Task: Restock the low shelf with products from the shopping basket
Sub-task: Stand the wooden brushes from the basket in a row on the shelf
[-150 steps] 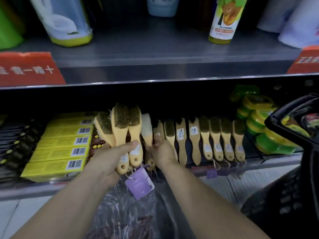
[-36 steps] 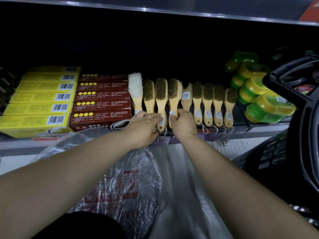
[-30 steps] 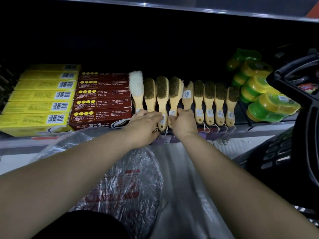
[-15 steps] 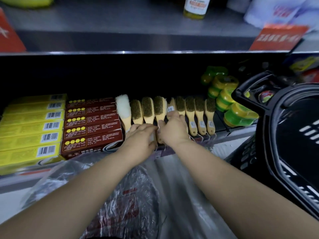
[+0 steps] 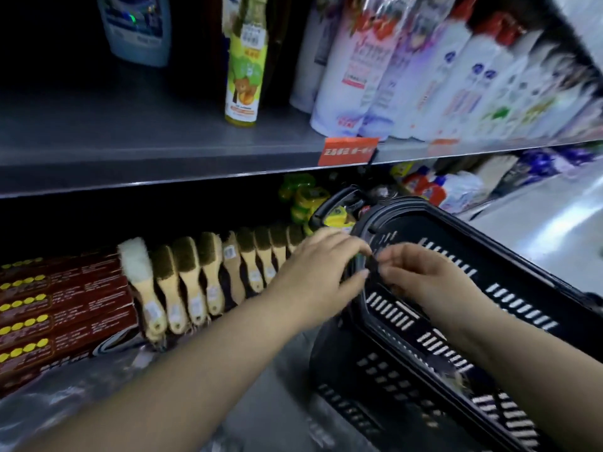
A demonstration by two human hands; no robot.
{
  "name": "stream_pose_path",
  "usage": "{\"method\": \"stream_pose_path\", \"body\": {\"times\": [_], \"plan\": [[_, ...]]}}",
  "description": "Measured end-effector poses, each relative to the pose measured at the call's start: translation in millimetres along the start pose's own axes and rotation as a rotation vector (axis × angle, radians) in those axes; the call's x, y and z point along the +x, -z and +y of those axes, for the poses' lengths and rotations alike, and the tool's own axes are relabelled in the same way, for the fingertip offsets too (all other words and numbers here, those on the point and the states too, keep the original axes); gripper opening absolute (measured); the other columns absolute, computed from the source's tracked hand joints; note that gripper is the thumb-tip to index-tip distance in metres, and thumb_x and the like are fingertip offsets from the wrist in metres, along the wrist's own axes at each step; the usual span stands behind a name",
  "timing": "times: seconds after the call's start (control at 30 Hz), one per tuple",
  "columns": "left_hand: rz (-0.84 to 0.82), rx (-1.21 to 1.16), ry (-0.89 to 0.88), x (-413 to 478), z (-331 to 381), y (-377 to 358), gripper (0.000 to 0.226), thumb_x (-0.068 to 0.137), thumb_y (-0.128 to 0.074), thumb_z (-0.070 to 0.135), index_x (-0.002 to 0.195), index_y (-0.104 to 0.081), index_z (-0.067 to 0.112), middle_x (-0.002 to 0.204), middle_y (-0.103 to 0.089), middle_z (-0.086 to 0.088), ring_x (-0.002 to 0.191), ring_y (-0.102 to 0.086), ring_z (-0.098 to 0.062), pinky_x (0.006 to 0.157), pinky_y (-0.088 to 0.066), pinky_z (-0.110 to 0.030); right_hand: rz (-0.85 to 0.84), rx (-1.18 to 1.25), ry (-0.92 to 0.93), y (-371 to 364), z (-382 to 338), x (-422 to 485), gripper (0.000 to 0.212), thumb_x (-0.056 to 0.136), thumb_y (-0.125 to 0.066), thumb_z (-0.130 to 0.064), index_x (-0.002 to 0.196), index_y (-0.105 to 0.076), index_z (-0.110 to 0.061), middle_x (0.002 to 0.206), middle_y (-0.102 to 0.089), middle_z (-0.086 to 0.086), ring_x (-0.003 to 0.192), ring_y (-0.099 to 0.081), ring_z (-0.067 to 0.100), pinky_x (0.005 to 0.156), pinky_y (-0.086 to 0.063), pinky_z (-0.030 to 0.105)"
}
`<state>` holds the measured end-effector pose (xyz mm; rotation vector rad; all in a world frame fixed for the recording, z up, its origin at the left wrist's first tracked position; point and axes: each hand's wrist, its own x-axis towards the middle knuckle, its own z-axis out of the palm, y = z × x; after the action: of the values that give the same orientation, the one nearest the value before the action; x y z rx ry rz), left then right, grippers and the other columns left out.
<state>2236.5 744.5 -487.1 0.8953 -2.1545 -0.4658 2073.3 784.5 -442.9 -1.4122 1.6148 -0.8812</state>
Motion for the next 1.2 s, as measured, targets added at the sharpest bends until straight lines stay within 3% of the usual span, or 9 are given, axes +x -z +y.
{"method": "stream_pose_path", "body": {"times": [0.17,0.33,0.43,0.53,0.73,0.8,0.87,1.07,1.2], "plan": [[-0.44,0.126,-0.054,12.9,18.0,-30.7,0.031,0.093,-0.041,0.051,0.082,-0.058,0.028,0.076,-0.053,0.006,0.087,-0.042,-0.014,0.081,-0.04,-0.034,0.037,-0.005,-0.214,35.5,52.0,-20.7,0.014,0.088,-0.057,0.002,0.086,-0.062,-0.01,0.07,-0.056,0.001,0.052,-0.046,0.006,0.051,-0.04,0.014],[-0.525,0.247,-0.119,19.1,17.3,-28.9,0.047,0.093,-0.034,0.056,0.062,-0.051,0.026,0.063,-0.051,0.007,0.073,-0.045,-0.014,0.083,-0.042,-0.033,0.009,0.076,-0.312,55.1,92.8,-19.6,0.013,0.089,-0.057,0.001,0.086,-0.063,-0.011,0.065,-0.058,-0.003,0.051,-0.048,0.006,0.047,-0.041,0.015],[-0.622,0.405,-0.075,31.3,20.0,-26.5,0.06,0.089,-0.027,0.067,0.059,-0.054,0.022,0.057,-0.052,0.006,0.06,-0.051,-0.014,0.059,-0.044,-0.032,-0.037,0.079,-0.334,74.7,113.6,-13.5,0.012,0.09,-0.056,0.0,0.087,-0.062,-0.009,0.062,-0.057,-0.002,0.049,-0.049,0.006,0.042,-0.038,0.014],[-0.72,0.573,-0.023,45.3,25.8,-30.4,0.067,0.084,-0.023,0.073,0.053,-0.046,0.019,0.052,-0.048,0.004,0.05,-0.045,-0.014,0.046,-0.03,-0.029,-0.093,-0.068,-0.415,100.4,141.0,-1.7,0.008,0.091,-0.056,-0.004,0.089,-0.061,-0.009,0.073,-0.058,0.005,0.06,-0.052,0.013,0.055,-0.043,0.025],[-0.881,0.422,-0.05,80.8,55.0,-83.4,0.053,0.092,-0.026,0.063,0.084,-0.058,0.021,0.068,-0.05,0.009,0.061,-0.044,-0.007,0.057,-0.038,-0.03,-0.317,-0.838,-0.551,120.3,221.6,19.8,0.03,0.094,-0.05,-0.02,0.121,-0.057,-0.01,0.128,-0.057,0.01,0.115,-0.054,0.022,0.098,-0.041,0.028],[-0.936,0.308,-0.043,88.9,62.0,-105.2,0.05,0.094,-0.028,0.058,0.095,-0.06,0.02,0.071,-0.051,0.009,0.065,-0.046,-0.006,0.06,-0.039,-0.031,-0.491,-0.959,-0.505,114.3,248.0,21.7,0.027,0.095,-0.049,-0.015,0.12,-0.057,-0.011,0.125,-0.056,0.013,0.115,-0.053,0.027,0.105,-0.038,0.034],[-0.97,0.234,-0.04,88.7,60.9,-124.7,0.045,0.095,-0.031,0.054,0.098,-0.06,0.019,0.072,-0.051,0.009,0.066,-0.047,-0.007,0.059,-0.037,-0.03,-0.649,-1.112,-0.351,107.7,273.5,21.6,0.033,0.096,-0.047,-0.015,0.129,-0.051,-0.013,0.133,-0.051,0.013,0.121,-0.049,0.027,0.107,-0.036,0.033],[-1.101,0.084,0.085,72.2,37.7,-143.9,0.025,0.095,-0.043,0.044,0.102,-0.061,0.028,0.09,-0.062,0.011,0.082,-0.057,-0.01,0.075,-0.049,-0.03,-0.739,-1.279,-0.401,106.2,312.8,28.6,0.045,0.097,-0.039,-0.027,0.135,-0.045,-0.003,0.147,-0.034,0.016,0.135,-0.03,0.031,0.107,-0.03,0.043],[-0.964,-0.026,0.281,80.2,29.6,-148.3,0.017,0.096,-0.044,0.031,0.101,-0.06,0.028,0.085,-0.068,0.012,0.061,-0.056,-0.003,0.047,-0.04,-0.012,-0.748,-1.237,-0.342,128.4,283.4,47.5,0.031,0.09,-0.054,-0.026,0.118,-0.062,-0.015,0.126,-0.059,0.009,0.116,-0.054,0.025,0.096,-0.038,0.03]]}}
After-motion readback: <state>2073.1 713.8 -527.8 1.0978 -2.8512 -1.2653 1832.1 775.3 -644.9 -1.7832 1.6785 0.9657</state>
